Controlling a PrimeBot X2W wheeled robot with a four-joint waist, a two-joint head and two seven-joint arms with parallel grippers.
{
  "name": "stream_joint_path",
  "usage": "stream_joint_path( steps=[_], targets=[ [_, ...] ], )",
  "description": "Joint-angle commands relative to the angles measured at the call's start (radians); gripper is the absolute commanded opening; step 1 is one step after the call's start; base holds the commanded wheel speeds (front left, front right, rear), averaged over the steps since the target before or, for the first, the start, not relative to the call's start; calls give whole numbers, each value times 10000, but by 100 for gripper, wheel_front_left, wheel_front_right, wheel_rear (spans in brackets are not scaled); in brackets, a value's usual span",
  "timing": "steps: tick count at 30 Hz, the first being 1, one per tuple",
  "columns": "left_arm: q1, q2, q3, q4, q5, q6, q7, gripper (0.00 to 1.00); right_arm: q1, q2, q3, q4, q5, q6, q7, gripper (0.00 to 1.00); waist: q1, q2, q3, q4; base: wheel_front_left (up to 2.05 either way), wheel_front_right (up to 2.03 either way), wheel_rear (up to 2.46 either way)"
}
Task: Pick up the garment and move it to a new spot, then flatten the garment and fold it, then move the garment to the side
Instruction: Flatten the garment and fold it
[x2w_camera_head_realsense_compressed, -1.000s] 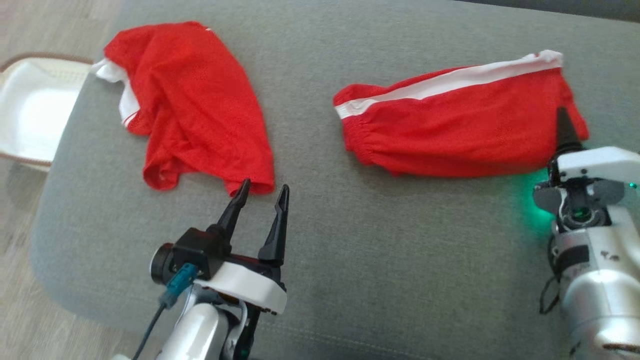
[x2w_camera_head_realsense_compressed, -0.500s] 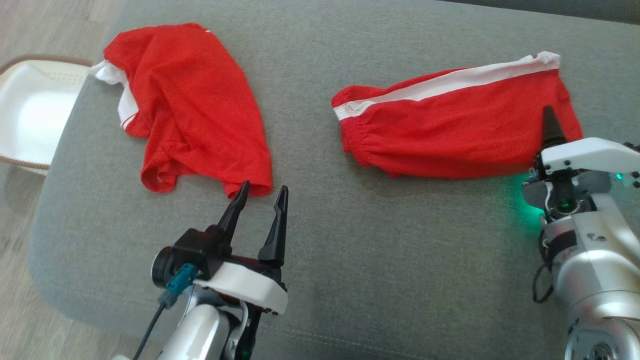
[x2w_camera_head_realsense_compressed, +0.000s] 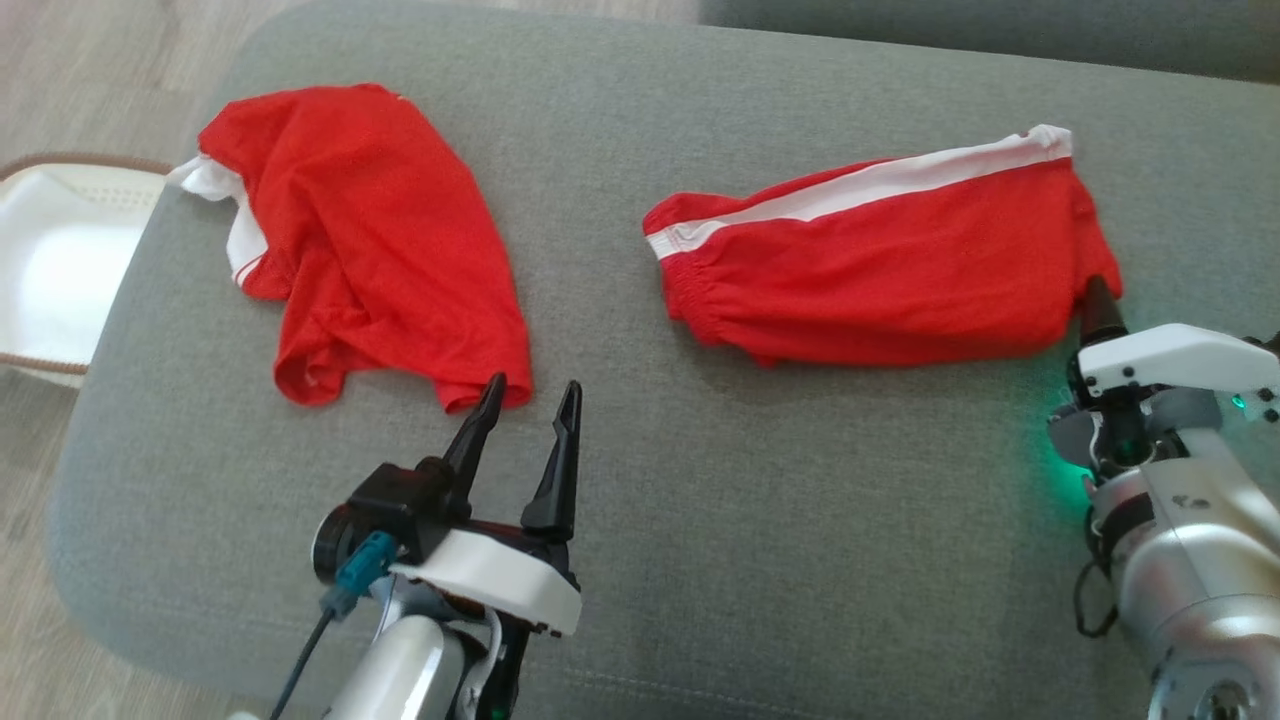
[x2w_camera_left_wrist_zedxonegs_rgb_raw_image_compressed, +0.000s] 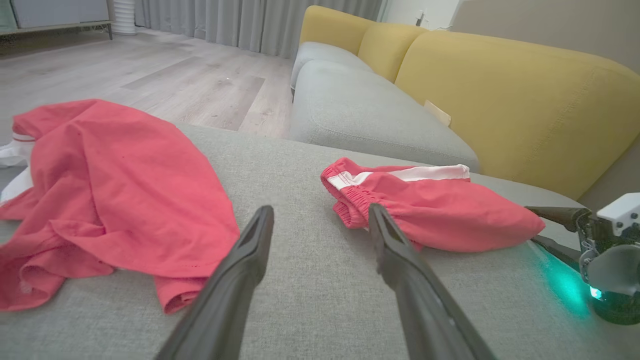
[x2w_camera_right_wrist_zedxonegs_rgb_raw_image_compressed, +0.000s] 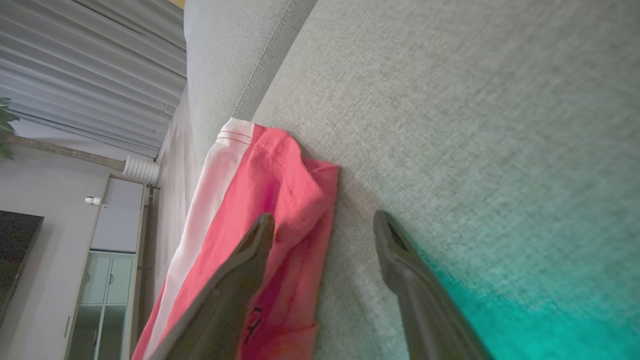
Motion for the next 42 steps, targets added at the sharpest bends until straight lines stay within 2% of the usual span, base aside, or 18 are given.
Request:
stream_joint_path(
  steps=[1, 17, 26, 27, 28, 42],
  targets=[
    [-163, 18, 280, -309, -62, 69, -122, 100, -15, 4, 126, 11, -81, -9, 46, 100, 0, 0, 69, 81, 0, 0, 0],
    [-315, 18, 449, -349, -50, 66, -122, 100, -783, 188, -617, 86, -517, -9, 1566, 100, 0, 0, 588, 506, 0, 0, 0],
    [-498, 18, 359, -426, -90, 122, -122, 100, -1284, 258, -745, 87, -1043, -9, 1626, 100, 0, 0, 949, 418, 0, 0, 0],
    [-523, 18, 359, -424, -90, 125, -122, 100, -1296, 263, -765, 87, -1095, -9, 1609, 73, 0, 0, 980, 401, 0, 0, 0],
    [-548, 18, 362, -423, -91, 129, -122, 100, -1318, 266, -748, 87, -1178, -9, 1557, 0, 0, 0, 1009, 380, 0, 0, 0],
    [-566, 18, 509, -316, 56, 79, -122, 100, -948, 365, -772, -97, -1486, -9, -175, 0, 0, 0, 642, -316, 0, 0, 0]
  ],
)
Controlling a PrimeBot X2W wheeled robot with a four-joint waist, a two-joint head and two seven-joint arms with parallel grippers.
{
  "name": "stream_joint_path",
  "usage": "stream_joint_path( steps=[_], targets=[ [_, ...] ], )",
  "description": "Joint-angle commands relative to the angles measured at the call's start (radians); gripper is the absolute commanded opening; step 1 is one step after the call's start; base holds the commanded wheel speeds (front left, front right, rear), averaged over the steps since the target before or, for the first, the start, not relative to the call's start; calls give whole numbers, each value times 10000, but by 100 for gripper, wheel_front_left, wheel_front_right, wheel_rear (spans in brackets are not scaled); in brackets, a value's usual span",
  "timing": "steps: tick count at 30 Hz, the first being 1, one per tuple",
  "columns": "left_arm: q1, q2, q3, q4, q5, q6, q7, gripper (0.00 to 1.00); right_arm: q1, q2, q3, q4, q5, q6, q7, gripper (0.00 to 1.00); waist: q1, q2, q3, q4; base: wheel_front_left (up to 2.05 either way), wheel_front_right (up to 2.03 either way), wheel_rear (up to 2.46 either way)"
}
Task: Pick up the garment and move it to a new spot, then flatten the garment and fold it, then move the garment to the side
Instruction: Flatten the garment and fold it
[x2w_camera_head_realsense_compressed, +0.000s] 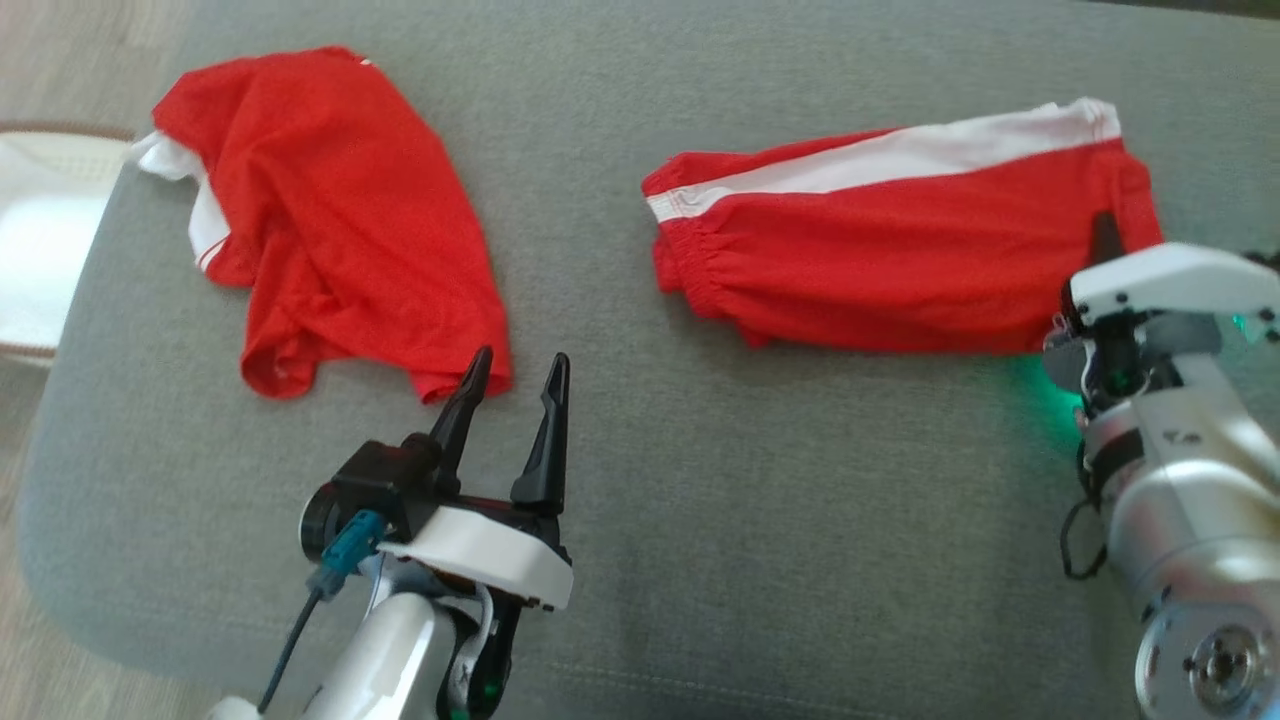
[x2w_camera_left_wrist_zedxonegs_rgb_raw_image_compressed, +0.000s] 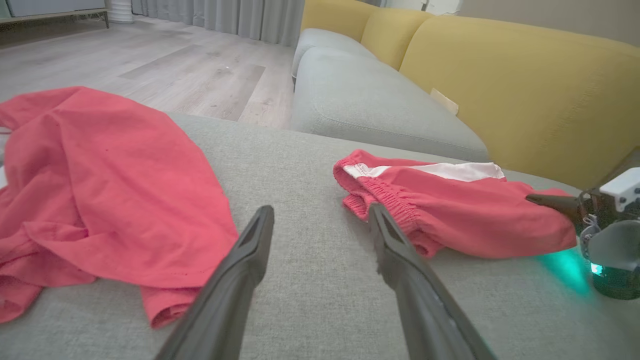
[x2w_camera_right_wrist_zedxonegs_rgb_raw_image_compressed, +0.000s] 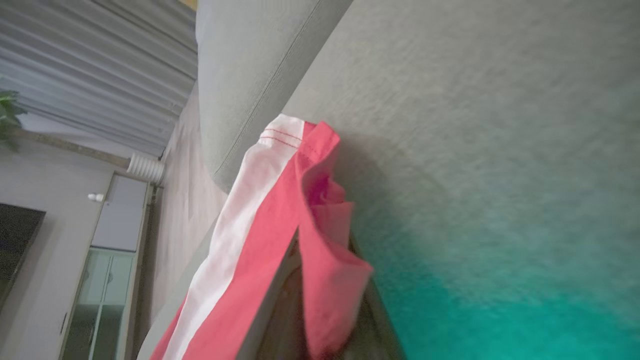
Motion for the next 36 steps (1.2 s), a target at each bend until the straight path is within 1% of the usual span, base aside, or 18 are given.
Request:
stream_joint_path(
  steps=[1, 4, 10, 14, 17, 21, 27, 32, 36],
  targets=[
    [-241, 20, 344, -283, 85, -32, -122, 100, 313, 168, 98, -153, 73, -9, -225, 0, 0, 0, -139, -161, 0, 0, 0],
    [-111, 20, 448, -243, 141, -51, -122, 100, 716, 100, -25, -360, 146, -9, -873, 0, 0, 0, -406, -501, 0, 0, 0],
    [155, 20, 622, -216, 197, -119, -122, 100, 1490, -130, -320, -551, 209, -9, -1628, 0, 0, 0, -840, -1101, 0, 0, 0],
    [223, 20, 682, -218, 227, -166, -122, 100, 2056, -519, -650, -658, 135, -9, -2013, 0, 0, 0, -1086, -1309, 0, 0, 0],
    [276, 20, 686, -228, 224, -170, -122, 100, 2367, -609, -861, -798, 128, -9, -2112, 0, 0, 0, -1226, -1362, 0, 0, 0],
    [360, 20, 682, -222, 241, -214, -122, 100, 2543, -642, -1037, -972, 30, -9, -2172, 0, 0, 0, -1323, -1337, 0, 0, 0],
    [437, 20, 587, -210, 239, -246, -122, 100, 2452, -456, -877, -1430, -388, -9, -2212, 0, 0, 0, -1381, -1117, 0, 0, 0],
    [486, 20, 653, -127, 247, -270, -122, 100, 2346, -28, -413, -2210, -620, -9, -2140, 0, 0, 0, -1553, -845, 0, 0, 0],
    [517, 20, 649, -104, 220, -295, -122, 100, 2461, 328, 319, -3092, -587, -9, -1820, 0, 0, 0, -1686, -600, 0, 0, 0]
  ],
)
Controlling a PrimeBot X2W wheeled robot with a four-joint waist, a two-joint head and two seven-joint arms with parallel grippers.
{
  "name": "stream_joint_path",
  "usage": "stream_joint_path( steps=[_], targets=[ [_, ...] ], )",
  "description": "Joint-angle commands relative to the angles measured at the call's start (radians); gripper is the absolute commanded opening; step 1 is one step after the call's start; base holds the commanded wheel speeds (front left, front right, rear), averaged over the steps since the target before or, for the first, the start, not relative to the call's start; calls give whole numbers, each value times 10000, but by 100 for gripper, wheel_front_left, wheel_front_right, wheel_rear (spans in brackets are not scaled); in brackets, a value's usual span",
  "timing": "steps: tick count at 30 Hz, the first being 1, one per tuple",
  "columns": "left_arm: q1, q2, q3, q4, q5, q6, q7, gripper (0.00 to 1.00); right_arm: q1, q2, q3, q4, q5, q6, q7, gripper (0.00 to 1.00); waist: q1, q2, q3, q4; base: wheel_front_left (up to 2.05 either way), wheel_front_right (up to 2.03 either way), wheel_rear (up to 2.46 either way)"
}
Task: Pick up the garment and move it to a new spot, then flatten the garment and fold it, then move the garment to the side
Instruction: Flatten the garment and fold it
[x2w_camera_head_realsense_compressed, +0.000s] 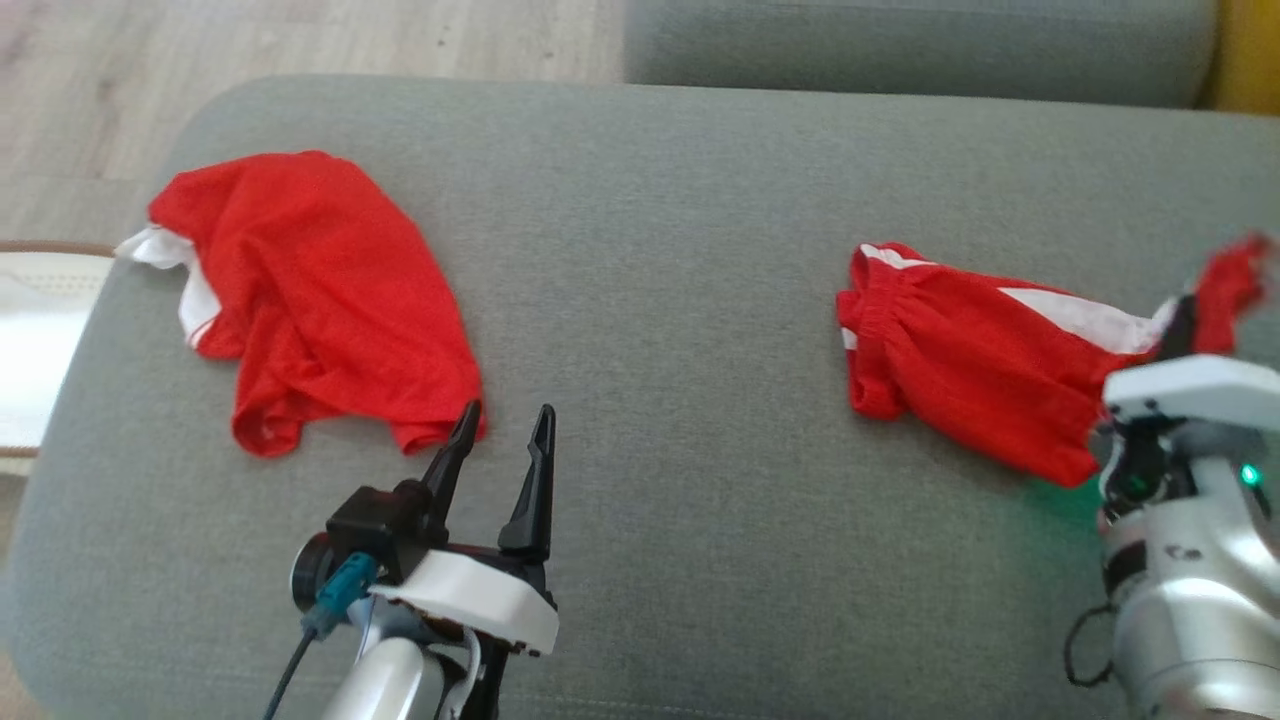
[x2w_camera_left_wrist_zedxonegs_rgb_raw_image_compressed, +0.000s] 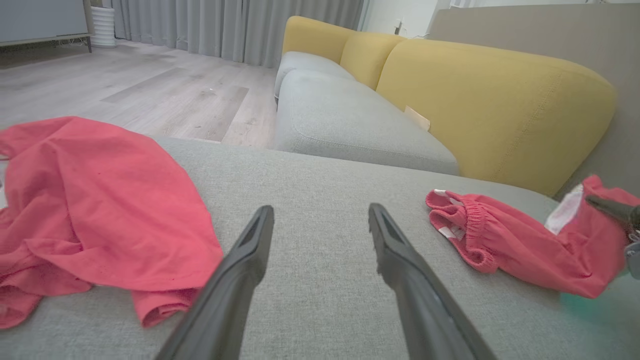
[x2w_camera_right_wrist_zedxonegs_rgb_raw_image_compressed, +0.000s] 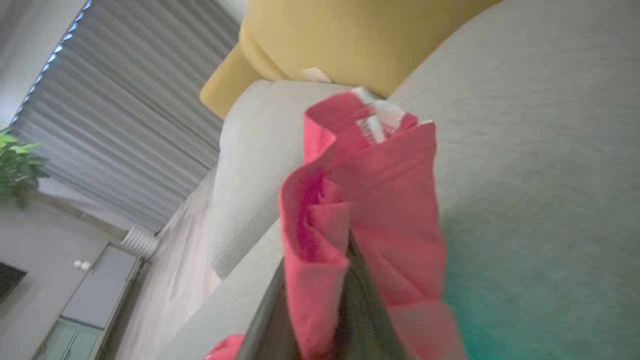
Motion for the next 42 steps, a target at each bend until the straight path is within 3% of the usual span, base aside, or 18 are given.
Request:
stream_joint_path(
  steps=[1, 7, 17, 25, 33, 34, 35, 36, 42],
  targets=[
    [-225, 18, 325, -285, 38, -58, -122, 100, -255, 150, 559, -577, 17, -9, 123, 0, 0, 0, -97, 147, 0, 0, 0],
    [-131, 18, 269, -206, 26, -95, -122, 100, 218, 228, 2700, -1411, 1449, -9, 693, 0, 0, 0, -262, 540, 0, 0, 0],
    [-57, 18, 291, -181, 36, -79, -122, 100, 1063, 231, 5763, -1680, 3259, -9, 312, 0, 0, 0, -378, 888, 0, 0, 0],
    [-108, 18, 306, -229, 42, -72, -122, 100, 754, 232, 6877, -1332, 3906, -9, -79, 0, 0, 0, -187, 981, 0, 0, 0],
    [-149, 18, 279, -223, -8, -21, -122, 100, 530, 232, 7595, -713, 3847, -9, -265, 0, 0, 0, -11, 1016, 0, 0, 0],
    [-152, 18, 284, -224, -12, -14, -122, 100, 504, 232, 7729, -509, 3709, -9, -228, 4, 0, 0, 2, 1009, 0, 0, 0],
    [-154, 18, 294, -228, -17, -7, -122, 100, 464, 232, 7844, -328, 3558, -9, -231, 82, 0, 0, 18, 998, 0, 0, 0],
    [-159, 18, 305, -232, -19, -3, -122, 100, 436, 232, 7974, -141, 3430, -9, -152, 100, 0, 0, 32, 985, 0, 0, 0],
    [-166, 18, 402, -237, -41, 42, -122, 100, 363, 233, 8681, 369, 2928, -9, 174, 100, 0, 0, -40, 702, 0, 0, 0]
  ],
)
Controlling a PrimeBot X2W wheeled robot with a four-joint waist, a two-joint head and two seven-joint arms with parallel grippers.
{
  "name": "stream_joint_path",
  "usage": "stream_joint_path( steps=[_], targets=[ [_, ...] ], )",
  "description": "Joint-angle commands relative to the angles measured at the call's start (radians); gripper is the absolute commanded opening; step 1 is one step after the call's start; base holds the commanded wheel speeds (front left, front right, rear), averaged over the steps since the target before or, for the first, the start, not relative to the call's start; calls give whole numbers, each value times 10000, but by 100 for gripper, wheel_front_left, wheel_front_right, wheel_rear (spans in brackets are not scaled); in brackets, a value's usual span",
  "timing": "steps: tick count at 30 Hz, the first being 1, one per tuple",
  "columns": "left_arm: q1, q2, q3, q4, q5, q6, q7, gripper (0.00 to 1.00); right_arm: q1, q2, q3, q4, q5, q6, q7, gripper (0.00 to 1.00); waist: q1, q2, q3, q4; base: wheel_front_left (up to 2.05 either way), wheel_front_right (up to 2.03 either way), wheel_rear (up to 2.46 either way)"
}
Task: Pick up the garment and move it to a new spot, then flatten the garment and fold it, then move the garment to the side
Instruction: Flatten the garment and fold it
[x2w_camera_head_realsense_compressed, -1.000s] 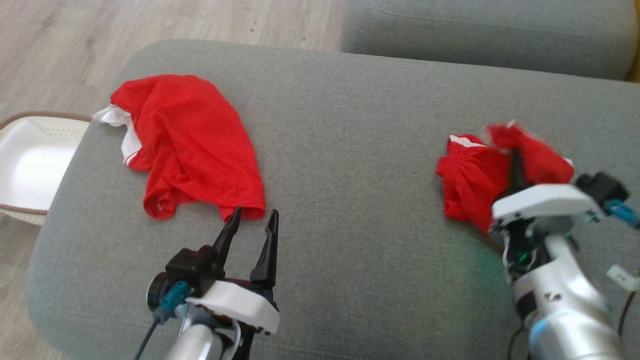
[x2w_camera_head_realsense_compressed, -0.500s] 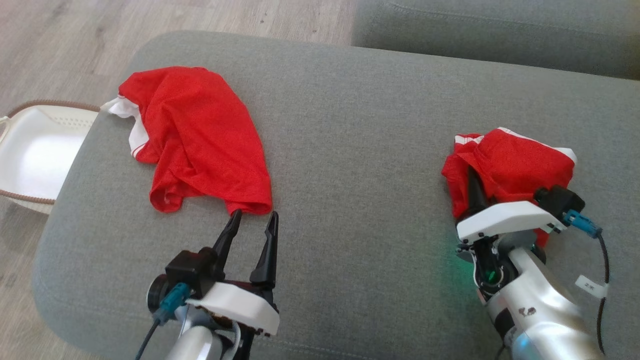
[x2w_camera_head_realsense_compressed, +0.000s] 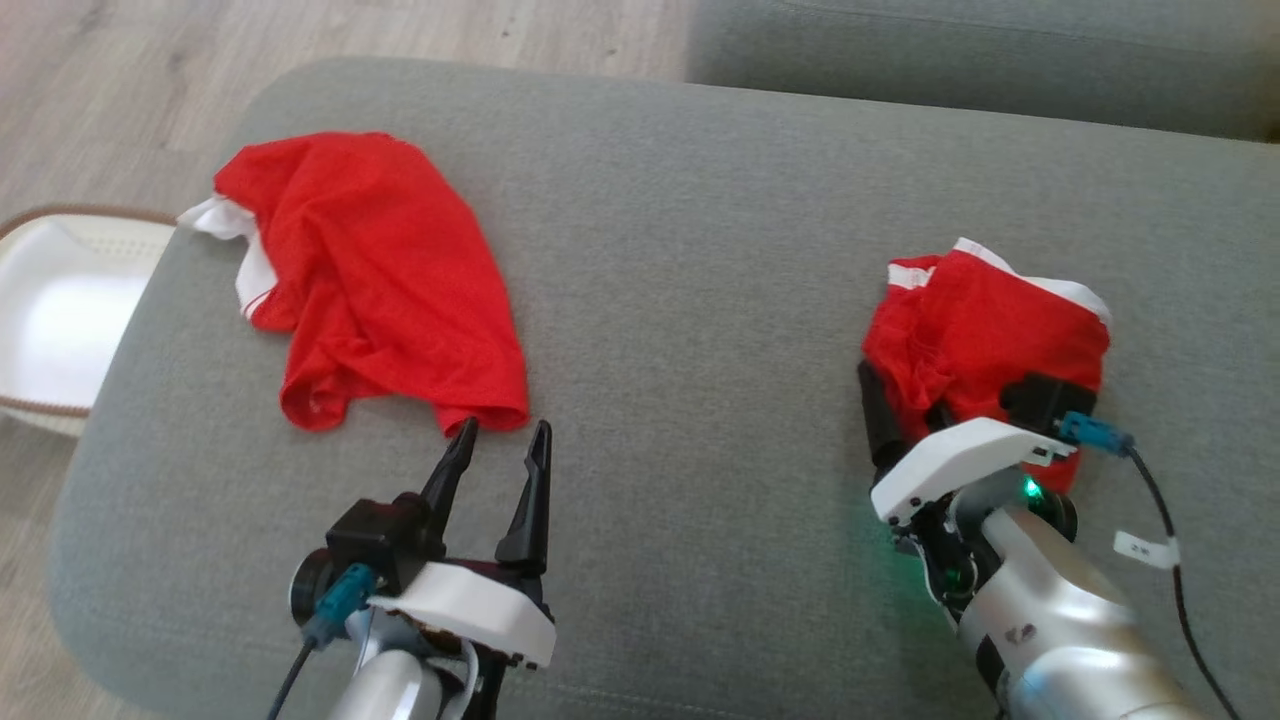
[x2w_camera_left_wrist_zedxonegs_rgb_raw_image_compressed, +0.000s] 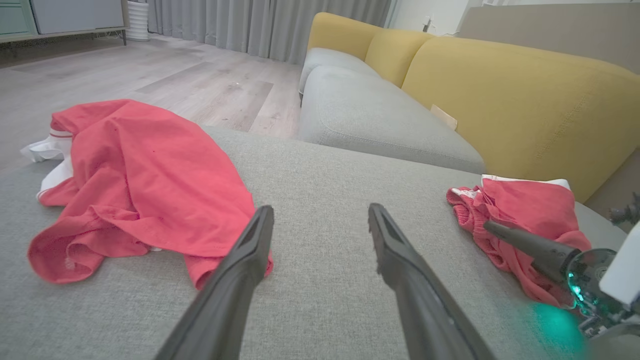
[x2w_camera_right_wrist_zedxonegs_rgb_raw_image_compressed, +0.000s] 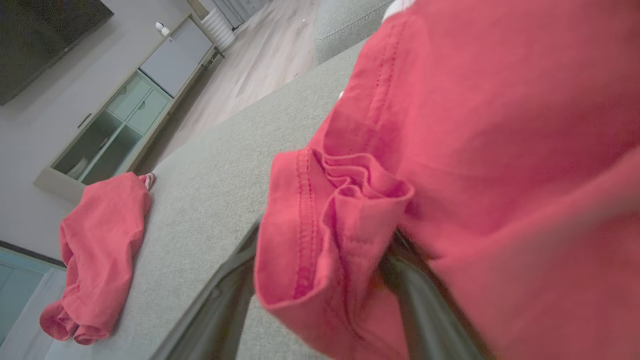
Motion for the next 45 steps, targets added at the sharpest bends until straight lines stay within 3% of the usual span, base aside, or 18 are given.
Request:
stream_joint_path(
  steps=[1, 11, 15, 17, 22, 26, 31, 37, 44, 45],
  targets=[
    [-347, 14, 381, -364, -26, 55, -122, 100, -355, 96, 306, -57, -211, -7, -17, 100, 0, 0, -87, -171, 0, 0, 0],
    [-209, 14, 604, -426, -50, 64, -122, 100, -495, 34, 429, -294, -948, -7, -378, 100, 0, 0, -435, -1210, 0, 0, 0],
    [-197, 14, 717, -503, -17, 55, -122, 100, -342, -356, 217, -971, -1561, -7, -589, 100, 0, 0, -580, -1673, 0, 0, 0],
    [-207, 14, 794, -561, -1, 56, -122, 100, -205, -666, -57, -1330, -2087, -7, -636, 100, 0, 0, -655, -1863, 0, 0, 0],
    [-269, 14, 1005, -794, 63, 48, -122, 100, 880, -1247, -1943, -3446, -4309, -7, -655, 100, 0, 0, -793, -2259, 0, 0, 0],
    [-321, 14, 1048, -934, 137, 17, -122, 100, 2101, -1084, -3251, -5068, -5997, -7, -657, 100, 0, 0, -828, -2359, 0, 0, 0],
    [-300, 14, 1106, -1088, 210, 8, -122, 100, 3552, -420, -4440, -6569, -7163, -7, -657, 100, 0, 0, -857, -2405, 0, 0, 0],
    [-151, 14, 1051, -1143, 460, -43, -122, 100, 4595, 0, -4898, -7590, -7724, -7, -605, 100, 0, 0, -845, -2452, 0, 0, 0],
    [-178, 14, 950, -1181, 481, -95, -122, 100, 4738, 90, -4922, -8113, -7707, -7, -451, 100, 0, 0, -613, -2313, 0, 0, 0],
    [-221, 14, 912, -1188, 486, -102, -122, 100, 4673, 91, -4861, -8140, -7674, -7, -417, 33, 0, 0, -519, -2252, 0, 0, 0]
  ],
)
